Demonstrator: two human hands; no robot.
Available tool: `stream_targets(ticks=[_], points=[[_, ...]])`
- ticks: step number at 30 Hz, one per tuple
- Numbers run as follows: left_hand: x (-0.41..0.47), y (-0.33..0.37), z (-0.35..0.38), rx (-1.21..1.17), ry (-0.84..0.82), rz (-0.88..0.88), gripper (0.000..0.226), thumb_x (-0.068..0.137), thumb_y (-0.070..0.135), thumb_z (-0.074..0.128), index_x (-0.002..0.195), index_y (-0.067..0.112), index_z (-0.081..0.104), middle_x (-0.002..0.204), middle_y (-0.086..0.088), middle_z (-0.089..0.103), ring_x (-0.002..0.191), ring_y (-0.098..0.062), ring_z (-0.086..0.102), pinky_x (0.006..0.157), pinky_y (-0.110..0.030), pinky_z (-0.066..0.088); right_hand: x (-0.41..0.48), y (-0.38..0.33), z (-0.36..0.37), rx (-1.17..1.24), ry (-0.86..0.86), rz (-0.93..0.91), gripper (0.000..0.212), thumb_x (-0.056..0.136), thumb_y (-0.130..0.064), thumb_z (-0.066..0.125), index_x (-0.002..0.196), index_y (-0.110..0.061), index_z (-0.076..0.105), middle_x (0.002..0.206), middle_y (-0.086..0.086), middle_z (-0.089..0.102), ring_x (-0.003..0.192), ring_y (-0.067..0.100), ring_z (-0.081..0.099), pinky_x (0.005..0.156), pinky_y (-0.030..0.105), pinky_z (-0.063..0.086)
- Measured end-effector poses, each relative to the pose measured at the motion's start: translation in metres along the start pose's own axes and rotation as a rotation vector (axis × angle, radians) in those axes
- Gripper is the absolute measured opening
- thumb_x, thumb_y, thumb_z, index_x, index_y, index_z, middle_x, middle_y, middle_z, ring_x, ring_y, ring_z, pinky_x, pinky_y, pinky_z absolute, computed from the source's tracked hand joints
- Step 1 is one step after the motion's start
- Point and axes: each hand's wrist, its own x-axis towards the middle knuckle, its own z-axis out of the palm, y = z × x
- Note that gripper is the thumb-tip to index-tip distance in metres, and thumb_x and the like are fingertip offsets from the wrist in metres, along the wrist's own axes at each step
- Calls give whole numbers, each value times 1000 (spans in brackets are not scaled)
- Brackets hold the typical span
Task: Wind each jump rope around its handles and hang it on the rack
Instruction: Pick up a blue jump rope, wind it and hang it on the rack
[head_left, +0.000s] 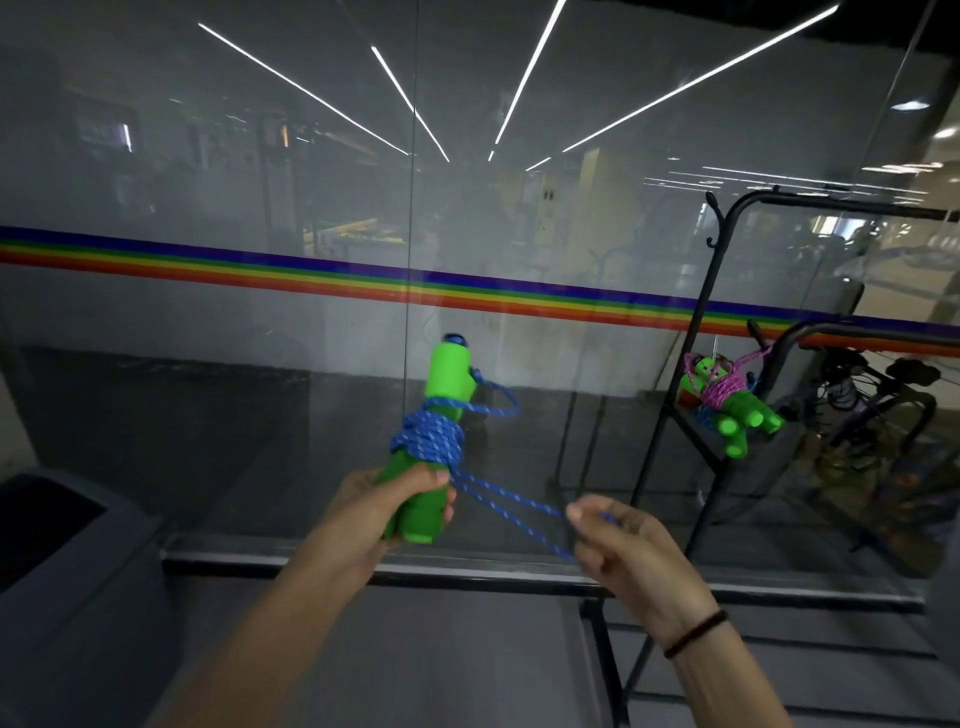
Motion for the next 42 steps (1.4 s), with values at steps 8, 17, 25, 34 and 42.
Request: stream_targets(ticks=[8, 17, 25, 34, 42], points=[[-12, 3, -2, 45, -44, 5, 13, 54, 13, 70, 63, 4, 70, 63, -13, 68, 51, -19, 64, 46, -21, 50, -19, -1, -10, 73, -105, -186, 54, 39, -33, 92, 77, -11, 60, 45, -5, 33, 37, 7, 30, 38, 16, 30], [-10, -4, 27, -310, -41, -110, 11, 71, 0, 66, 60, 4, 67, 55, -9, 63, 44, -14, 58, 45, -22, 52, -3, -4, -14, 730, 45, -217, 48, 25, -14, 93, 51, -21, 54, 41, -9, 32, 39, 5, 23, 38, 15, 22], [9, -29, 30, -625, 93, -185, 9, 86, 12, 53, 79, 8, 56, 53, -3, 62, 40, -9, 57, 46, -18, 53, 20, 13, -25, 817, 196, -124, 69, 7, -6, 91, 56, -18, 45, 41, -5, 37, 33, 8, 40, 32, 13, 29], [8, -18, 4, 177, -25, -45, 18, 65, 12, 77, 77, 1, 68, 63, -11, 67, 51, -18, 62, 48, -21, 51, 7, 10, -12, -585, -47, 125, 15, 78, -6, 70, 87, -8, 58, 56, 0, 53, 44, 6, 46, 40, 15, 31], [22, -25, 2, 525, 118, 37, 24, 55, 18, 88, 64, 4, 71, 56, -6, 68, 50, -14, 62, 52, -23, 51, -21, -45, 13, -669, -157, -278, 7, 83, -2, 62, 77, -4, 58, 54, 7, 59, 47, 9, 55, 49, 11, 40]])
